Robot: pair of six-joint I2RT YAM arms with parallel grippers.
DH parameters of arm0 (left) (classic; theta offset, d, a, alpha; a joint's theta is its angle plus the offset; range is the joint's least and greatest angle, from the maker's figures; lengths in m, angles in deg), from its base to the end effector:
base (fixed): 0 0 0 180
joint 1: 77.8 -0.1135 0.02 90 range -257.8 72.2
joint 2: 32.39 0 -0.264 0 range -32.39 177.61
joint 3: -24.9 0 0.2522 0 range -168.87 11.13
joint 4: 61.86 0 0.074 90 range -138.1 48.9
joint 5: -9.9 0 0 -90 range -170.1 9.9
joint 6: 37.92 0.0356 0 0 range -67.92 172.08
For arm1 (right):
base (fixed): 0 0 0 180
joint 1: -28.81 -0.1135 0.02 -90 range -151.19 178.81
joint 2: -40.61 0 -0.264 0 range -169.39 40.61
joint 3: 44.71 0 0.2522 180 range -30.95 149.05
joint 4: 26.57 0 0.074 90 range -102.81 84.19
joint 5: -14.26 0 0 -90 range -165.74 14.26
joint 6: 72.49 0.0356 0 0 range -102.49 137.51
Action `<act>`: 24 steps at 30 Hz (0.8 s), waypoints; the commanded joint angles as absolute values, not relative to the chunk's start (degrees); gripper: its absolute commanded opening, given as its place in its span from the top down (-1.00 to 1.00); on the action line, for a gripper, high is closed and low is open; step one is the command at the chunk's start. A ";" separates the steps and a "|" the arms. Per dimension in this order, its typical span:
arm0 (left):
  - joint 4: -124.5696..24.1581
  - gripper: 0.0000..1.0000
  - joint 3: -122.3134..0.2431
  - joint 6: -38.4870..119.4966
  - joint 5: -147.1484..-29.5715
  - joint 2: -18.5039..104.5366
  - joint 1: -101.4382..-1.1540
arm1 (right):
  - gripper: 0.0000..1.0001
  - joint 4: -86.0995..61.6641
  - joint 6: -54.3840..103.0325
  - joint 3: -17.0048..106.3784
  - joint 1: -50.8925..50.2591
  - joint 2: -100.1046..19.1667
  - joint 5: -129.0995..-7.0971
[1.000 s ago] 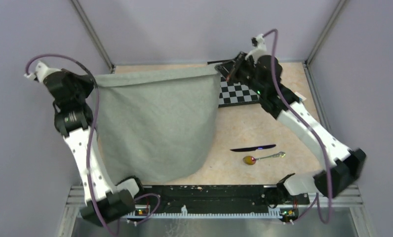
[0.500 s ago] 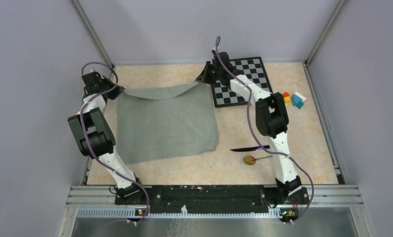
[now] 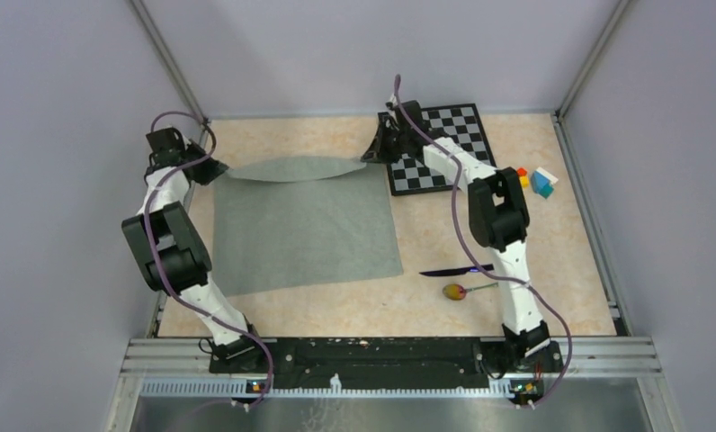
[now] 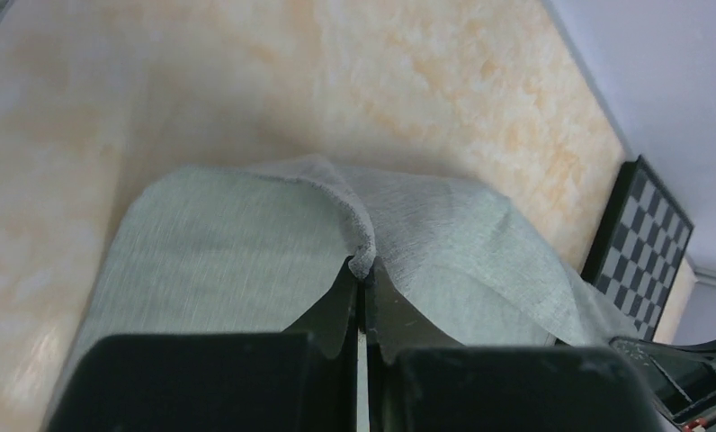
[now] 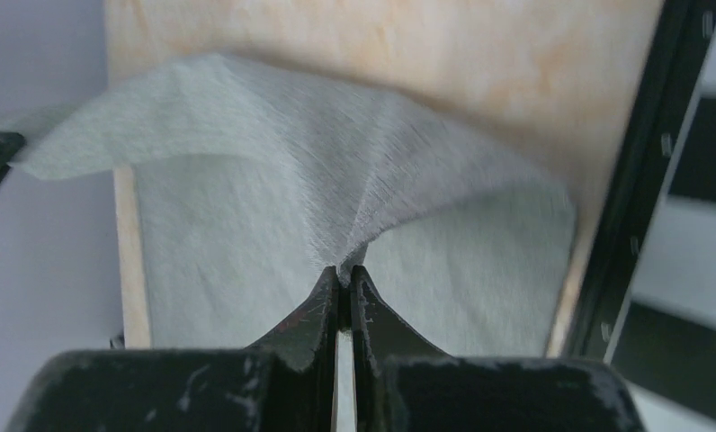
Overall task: Fold the napkin into a case and place the utensils inside
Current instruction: Fold and flatten the napkin at the center of the board.
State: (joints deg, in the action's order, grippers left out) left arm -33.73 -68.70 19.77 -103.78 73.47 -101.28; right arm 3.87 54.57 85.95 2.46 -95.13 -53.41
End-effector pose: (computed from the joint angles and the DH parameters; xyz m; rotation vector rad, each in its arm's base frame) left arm 0.3907 0.1541 0.2448 -0.8610 2.0931 -0.5510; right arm 0.4844 0.2550 0.2133 -0.0182 2.3371 1.0195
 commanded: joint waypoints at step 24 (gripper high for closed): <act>-0.73 1.00 -34.62 4.74 -70.45 26.76 -102.04 | 1.00 2.96 46.04 29.01 -1.90 -51.13 -49.55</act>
State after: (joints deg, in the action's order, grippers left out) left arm -2.28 -34.54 9.56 -74.80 31.05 -101.72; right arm 5.91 47.05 30.42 -1.45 -55.09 -50.13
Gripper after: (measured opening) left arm 0.009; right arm 0.019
